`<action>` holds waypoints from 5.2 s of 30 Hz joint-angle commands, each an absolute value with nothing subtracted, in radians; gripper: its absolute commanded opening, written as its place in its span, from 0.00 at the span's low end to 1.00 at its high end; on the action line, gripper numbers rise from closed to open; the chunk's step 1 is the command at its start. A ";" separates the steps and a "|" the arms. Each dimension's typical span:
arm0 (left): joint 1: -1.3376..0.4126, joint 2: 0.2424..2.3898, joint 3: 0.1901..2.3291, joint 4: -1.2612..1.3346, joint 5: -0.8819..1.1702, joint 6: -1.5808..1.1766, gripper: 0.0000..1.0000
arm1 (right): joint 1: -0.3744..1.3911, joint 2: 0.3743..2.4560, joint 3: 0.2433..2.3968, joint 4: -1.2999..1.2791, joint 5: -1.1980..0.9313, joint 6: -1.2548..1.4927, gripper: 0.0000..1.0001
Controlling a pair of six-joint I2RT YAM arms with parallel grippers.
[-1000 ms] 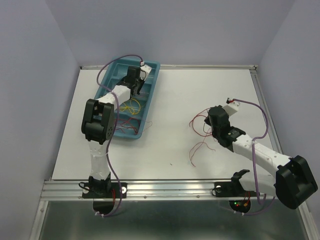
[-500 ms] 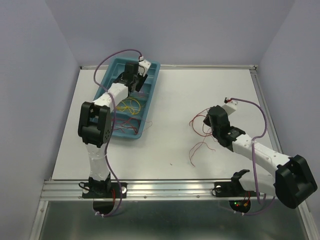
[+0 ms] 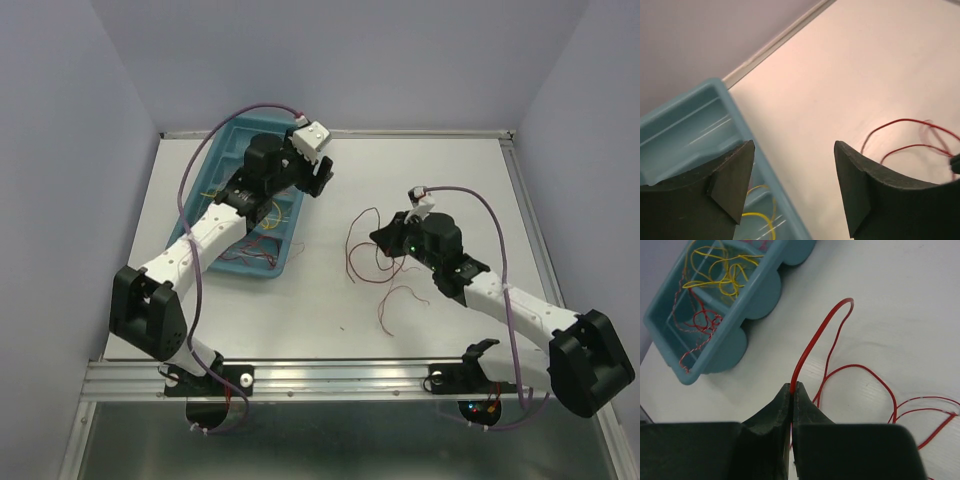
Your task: Untangle the cables
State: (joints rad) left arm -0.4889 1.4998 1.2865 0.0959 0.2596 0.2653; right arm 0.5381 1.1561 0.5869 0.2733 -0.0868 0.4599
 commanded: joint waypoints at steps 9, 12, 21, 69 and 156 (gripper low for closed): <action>-0.522 1.388 0.888 0.512 0.578 0.232 0.77 | 0.561 1.109 0.575 0.457 -0.465 0.396 0.02; -0.525 1.344 0.838 0.526 0.669 0.273 0.78 | 0.563 1.112 0.578 0.469 -0.524 0.394 0.01; -0.532 1.295 0.813 0.532 0.698 0.302 0.78 | 0.601 1.158 0.609 0.482 -0.638 0.385 0.01; -0.557 1.298 0.865 0.419 0.769 0.318 0.00 | 0.646 1.089 0.535 0.559 -0.477 0.382 0.74; -0.196 0.907 1.219 0.086 0.015 0.308 0.00 | 0.442 1.150 0.555 0.221 0.268 0.577 0.00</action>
